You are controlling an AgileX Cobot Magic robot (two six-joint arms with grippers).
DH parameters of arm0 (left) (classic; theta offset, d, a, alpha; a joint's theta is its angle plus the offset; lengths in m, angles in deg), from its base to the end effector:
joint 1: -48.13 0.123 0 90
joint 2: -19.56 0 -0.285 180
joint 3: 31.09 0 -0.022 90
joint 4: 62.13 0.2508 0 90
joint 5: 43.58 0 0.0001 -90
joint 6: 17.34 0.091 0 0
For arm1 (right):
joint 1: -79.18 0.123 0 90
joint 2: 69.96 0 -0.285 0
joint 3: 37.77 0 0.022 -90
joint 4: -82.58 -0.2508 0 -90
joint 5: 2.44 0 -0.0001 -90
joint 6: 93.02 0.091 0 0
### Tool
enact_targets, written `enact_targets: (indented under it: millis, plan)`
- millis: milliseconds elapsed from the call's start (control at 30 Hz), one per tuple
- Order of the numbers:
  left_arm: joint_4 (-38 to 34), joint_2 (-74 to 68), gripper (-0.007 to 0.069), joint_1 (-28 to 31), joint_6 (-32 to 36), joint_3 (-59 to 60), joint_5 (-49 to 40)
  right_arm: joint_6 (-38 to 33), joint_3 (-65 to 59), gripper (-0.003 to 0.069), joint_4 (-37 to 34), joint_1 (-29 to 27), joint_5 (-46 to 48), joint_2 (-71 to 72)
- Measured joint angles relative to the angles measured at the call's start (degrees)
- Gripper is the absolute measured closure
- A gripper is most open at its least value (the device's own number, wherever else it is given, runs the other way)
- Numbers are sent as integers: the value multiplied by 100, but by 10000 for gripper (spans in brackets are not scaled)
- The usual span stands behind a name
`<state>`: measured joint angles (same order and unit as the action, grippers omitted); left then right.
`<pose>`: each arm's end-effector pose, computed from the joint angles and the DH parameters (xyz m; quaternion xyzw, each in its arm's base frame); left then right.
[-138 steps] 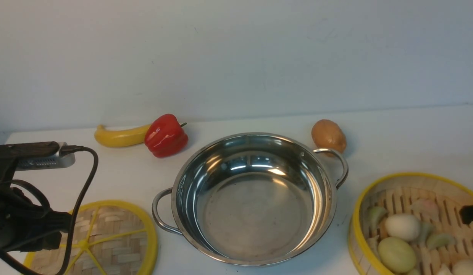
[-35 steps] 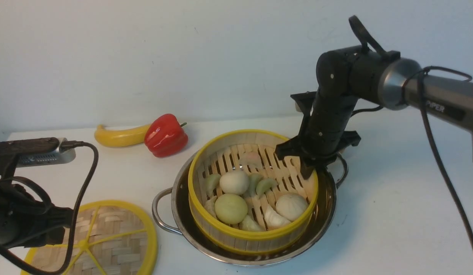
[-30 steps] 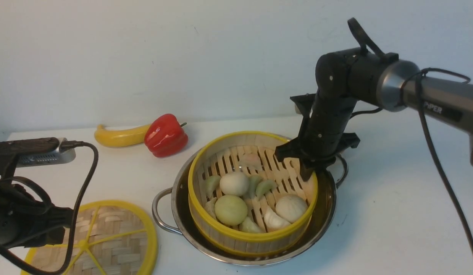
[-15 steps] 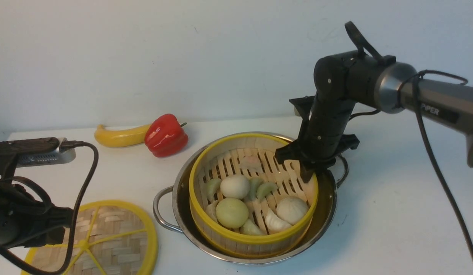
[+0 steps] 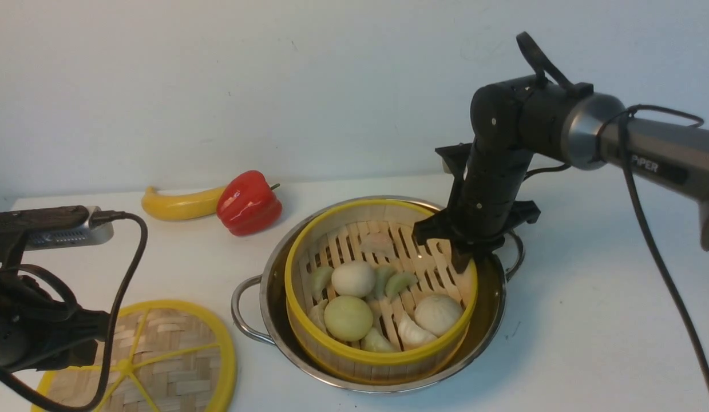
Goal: Place the steamer in the pot on the white table, and put the lid on the steamer.
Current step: 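Place the bamboo steamer basket of food into the steel pot with the right gripper, then grasp the bamboo steamer lid lying on the table by its centre knob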
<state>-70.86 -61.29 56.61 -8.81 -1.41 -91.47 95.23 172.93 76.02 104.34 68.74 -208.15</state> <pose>0.2299 0.0239 0.2531 -0.0391 0.9795 -0.0367 0.1942 0.4126 0.2047 0.1682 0.1291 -0.9901 -0.0554 0.0045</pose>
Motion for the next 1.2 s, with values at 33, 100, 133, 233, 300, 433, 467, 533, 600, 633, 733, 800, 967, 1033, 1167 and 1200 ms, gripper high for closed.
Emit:
enact_targets:
  millis: [33,100,133,233,300,433,467,533,600,633,733,800,967,1033,1167,1200]
  plan:
    - [0,0,384,0,0,0,0,0,13,575,-23,0,0,6]
    - [0,0,384,0,0,0,0,21,41,540,-58,0,7,34]
    - [0,0,384,0,0,0,0,37,55,521,-64,0,-7,56]
    - [0,0,384,0,0,0,1,57,62,469,-69,0,-52,184]
    - [0,0,384,0,0,0,1,62,83,408,-82,0,-52,297]
    - [0,0,384,0,0,0,1,62,100,333,-86,0,-63,440]
    - [0,0,384,0,0,0,6,55,100,322,-86,0,-63,460]
    - [-6,0,384,0,0,0,14,7,100,306,-86,0,-63,534]
    - [-95,0,384,0,0,0,55,-95,100,295,-63,-6,-57,680]
    - [-150,0,384,0,0,0,110,-134,100,293,-6,-6,-57,755]
    - [-336,-47,384,0,88,0,244,-279,100,291,326,-24,-52,1177]
    - [-415,-128,384,0,167,0,343,-349,100,291,656,-79,-48,1554]
    - [-437,-515,384,0,274,0,495,-378,100,291,1299,-338,-56,2684]
    - [-437,-767,384,0,300,0,659,-422,100,298,1428,-528,-79,3263]
    - [-437,-1137,384,0,300,-6,910,-635,100,383,1502,-872,-85,4349]
    - [-437,-1281,384,0,300,-11,974,-768,100,436,1527,-994,-85,4706]
